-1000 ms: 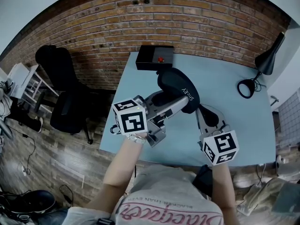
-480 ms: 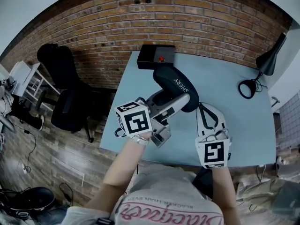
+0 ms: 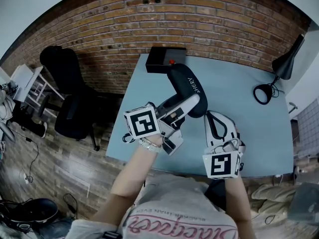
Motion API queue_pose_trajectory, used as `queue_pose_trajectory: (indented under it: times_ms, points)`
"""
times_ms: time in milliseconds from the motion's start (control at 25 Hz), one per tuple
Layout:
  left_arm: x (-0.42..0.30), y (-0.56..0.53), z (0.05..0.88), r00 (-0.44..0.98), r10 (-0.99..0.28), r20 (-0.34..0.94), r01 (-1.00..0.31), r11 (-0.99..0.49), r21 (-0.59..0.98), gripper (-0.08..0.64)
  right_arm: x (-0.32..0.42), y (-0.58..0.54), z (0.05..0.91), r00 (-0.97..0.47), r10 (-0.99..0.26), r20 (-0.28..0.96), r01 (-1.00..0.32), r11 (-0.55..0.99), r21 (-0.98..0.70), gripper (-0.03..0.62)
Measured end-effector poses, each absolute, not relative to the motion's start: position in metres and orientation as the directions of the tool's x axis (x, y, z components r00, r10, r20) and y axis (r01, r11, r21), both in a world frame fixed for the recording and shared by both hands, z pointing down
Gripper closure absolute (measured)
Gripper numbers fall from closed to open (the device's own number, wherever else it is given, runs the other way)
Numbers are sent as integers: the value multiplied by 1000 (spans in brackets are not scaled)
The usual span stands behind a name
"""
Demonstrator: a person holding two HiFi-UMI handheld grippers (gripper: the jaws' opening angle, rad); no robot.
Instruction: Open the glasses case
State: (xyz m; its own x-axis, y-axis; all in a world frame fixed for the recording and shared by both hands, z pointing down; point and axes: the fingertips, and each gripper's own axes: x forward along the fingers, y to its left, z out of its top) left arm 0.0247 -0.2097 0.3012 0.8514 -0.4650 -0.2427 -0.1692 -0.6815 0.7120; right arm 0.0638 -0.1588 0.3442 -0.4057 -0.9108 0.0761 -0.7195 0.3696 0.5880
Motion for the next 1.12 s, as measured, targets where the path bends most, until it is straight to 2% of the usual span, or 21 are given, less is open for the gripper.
queue_pose_trajectory:
  times_ms: [80,200,280,480,640,800,960,1120]
  points:
    - [27,-205,300,873,-428,-235,-175,-724,667,271,67,-159,344,-438,-895,83,-739,411,534,574]
    - [32,-192,300,916,-344,-208,-164,-792,588,297,73,-158,342,-525,-849,58,-785,509,353,574]
    - [35,-184,302,938,-292,-184,-153,-829,538,308,80,-156,344,-569,-819,70,-774,563,290,574]
    - [39,-173,303,961,-232,-151,-140,-878,457,315,79,-149,347,-614,-786,71,-731,600,325,574]
    - [39,-171,292,937,-262,-230,-153,-902,404,295,81,-148,342,-568,-821,49,-703,516,489,574]
    - [32,-178,283,889,-300,-346,-110,-873,475,192,83,-145,336,-528,-849,23,-664,429,613,574]
    - [28,-185,280,862,-340,-377,-103,-845,526,209,82,-146,333,-534,-845,14,-674,436,596,574]
    - [31,-185,282,888,-336,-313,-140,-847,513,226,81,-148,338,-542,-839,48,-669,465,579,574]
